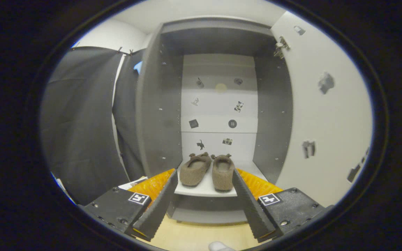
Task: Open the shoe cabinet door, grab the shoes and put them into the shoe cabinet, then close the shoe cabinet door.
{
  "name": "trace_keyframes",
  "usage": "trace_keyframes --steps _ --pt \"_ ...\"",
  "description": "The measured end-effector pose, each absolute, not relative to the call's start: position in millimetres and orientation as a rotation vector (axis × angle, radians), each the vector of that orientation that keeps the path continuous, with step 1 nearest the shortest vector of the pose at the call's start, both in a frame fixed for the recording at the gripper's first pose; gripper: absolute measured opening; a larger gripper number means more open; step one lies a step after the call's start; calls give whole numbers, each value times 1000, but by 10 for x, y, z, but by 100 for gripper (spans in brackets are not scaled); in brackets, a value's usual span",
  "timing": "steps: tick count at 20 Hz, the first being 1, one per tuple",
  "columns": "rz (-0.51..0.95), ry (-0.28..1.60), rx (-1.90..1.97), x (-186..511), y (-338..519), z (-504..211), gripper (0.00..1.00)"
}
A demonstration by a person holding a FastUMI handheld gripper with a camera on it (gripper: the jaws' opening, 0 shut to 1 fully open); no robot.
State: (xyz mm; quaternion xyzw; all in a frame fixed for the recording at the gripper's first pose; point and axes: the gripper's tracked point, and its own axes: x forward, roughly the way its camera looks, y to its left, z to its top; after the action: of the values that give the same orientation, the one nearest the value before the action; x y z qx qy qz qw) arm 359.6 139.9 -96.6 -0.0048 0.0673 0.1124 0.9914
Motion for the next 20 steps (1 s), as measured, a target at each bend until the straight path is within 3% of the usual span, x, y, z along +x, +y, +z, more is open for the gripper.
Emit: trace_keyframes --steps 10,16,20 --pt "161 155 49 1579 257 -952 100" --pt "14 130 57 1039 -943 -778 100" --pt "-40 110 62 1125 -1646 -700 100"
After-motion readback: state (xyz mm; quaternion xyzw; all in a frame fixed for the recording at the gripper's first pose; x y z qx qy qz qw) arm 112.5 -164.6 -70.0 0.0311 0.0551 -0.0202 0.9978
